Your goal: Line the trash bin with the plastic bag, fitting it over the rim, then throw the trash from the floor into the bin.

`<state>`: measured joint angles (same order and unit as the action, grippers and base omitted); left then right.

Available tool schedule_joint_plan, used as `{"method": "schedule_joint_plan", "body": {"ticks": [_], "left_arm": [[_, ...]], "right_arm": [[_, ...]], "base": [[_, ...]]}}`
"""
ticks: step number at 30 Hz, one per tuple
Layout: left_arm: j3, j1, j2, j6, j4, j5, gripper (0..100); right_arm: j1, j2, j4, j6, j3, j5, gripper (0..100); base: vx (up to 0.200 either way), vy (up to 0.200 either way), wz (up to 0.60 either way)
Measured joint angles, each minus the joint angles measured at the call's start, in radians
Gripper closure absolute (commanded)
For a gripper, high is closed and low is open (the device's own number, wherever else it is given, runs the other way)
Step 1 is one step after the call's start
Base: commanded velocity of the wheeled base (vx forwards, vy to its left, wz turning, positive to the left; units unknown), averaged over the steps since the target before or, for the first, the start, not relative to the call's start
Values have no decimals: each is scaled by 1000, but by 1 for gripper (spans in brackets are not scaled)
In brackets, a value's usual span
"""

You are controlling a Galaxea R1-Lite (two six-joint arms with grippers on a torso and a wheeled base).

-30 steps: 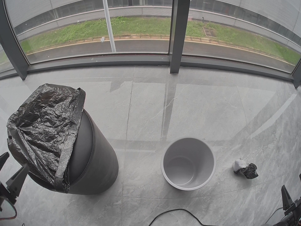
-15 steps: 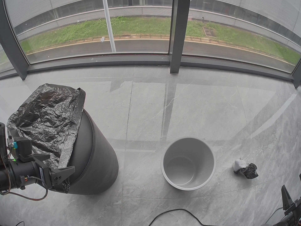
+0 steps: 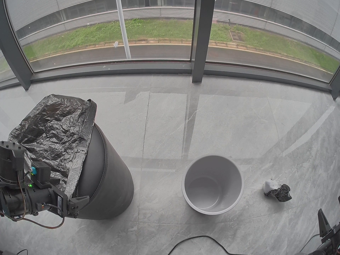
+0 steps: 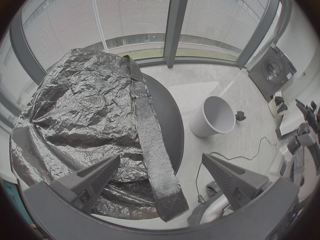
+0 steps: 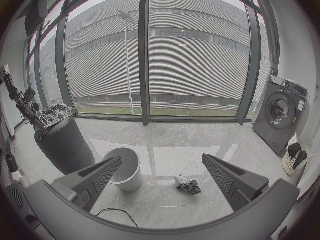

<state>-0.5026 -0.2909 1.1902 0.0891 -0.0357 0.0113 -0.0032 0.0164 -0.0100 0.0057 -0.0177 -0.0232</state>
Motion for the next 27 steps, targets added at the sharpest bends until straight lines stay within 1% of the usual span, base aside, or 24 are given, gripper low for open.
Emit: {"method": "schedule_joint_plan", "body": {"ticks": [4, 9, 19, 20, 27], "left_arm": [[17, -6, -1, 33, 0, 11, 0], [23, -9, -3, 38, -1, 48, 0], [35, -8, 7, 60, -2, 53, 0], [36, -8, 9, 63, -2, 54, 100], [44, -2, 19, 66, -11, 70, 100]], "right_arm": [[0, 0, 0, 0, 0, 0, 0], [0, 0, 0, 0, 0, 0, 0], [0, 0, 0, 0, 0, 0, 0], [0, 0, 0, 0, 0, 0, 0], [0, 0, 0, 0, 0, 0, 0]], "base": [[0, 0, 0], [0, 0, 0], [0, 0, 0], [0, 0, 0], [0, 0, 0]]}}
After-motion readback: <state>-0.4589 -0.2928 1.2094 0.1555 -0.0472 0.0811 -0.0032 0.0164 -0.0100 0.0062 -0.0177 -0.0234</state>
